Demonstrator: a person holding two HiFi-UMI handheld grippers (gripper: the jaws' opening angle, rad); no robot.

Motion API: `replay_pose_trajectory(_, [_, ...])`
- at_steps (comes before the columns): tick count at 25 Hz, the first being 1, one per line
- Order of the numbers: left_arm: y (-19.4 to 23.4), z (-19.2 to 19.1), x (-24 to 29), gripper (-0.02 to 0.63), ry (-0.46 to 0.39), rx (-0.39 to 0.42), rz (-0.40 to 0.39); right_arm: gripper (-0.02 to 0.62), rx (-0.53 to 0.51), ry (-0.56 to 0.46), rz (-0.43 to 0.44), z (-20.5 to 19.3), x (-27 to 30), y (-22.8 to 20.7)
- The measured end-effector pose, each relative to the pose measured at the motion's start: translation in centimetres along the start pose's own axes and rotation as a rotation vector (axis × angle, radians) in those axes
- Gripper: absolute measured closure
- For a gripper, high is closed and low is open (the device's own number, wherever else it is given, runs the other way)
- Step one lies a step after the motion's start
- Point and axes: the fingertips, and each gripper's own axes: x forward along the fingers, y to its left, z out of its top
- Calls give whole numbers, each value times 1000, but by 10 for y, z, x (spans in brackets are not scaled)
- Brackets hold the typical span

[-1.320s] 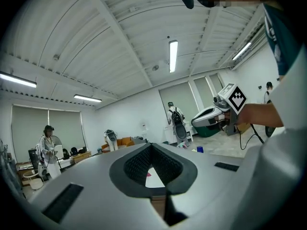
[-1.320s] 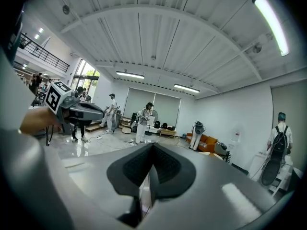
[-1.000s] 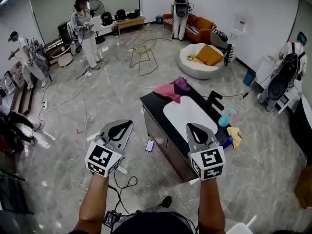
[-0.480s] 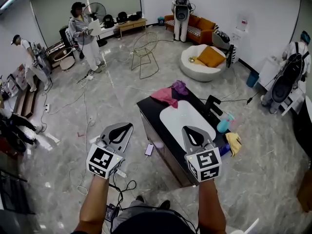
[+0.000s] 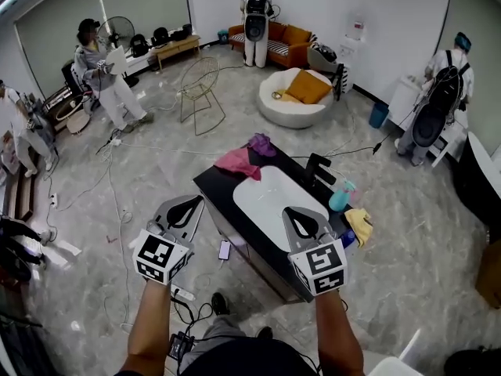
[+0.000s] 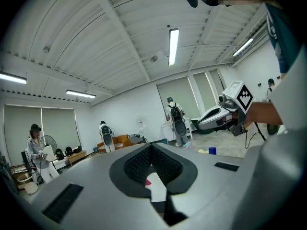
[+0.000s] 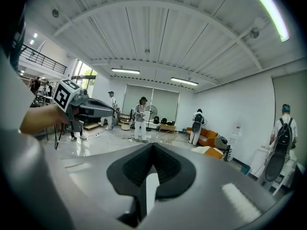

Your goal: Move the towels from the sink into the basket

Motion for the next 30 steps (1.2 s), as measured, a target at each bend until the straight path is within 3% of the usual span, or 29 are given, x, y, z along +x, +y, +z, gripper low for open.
replay_pose_trajectory(16, [132,-22,79,600,-58,-7,-137,586,9,58,-167,24,115,-15])
replay_pose_trajectory(30, [225,-63,92,600,-40,-40,-153,586,-4,69,-218,49,194,-13])
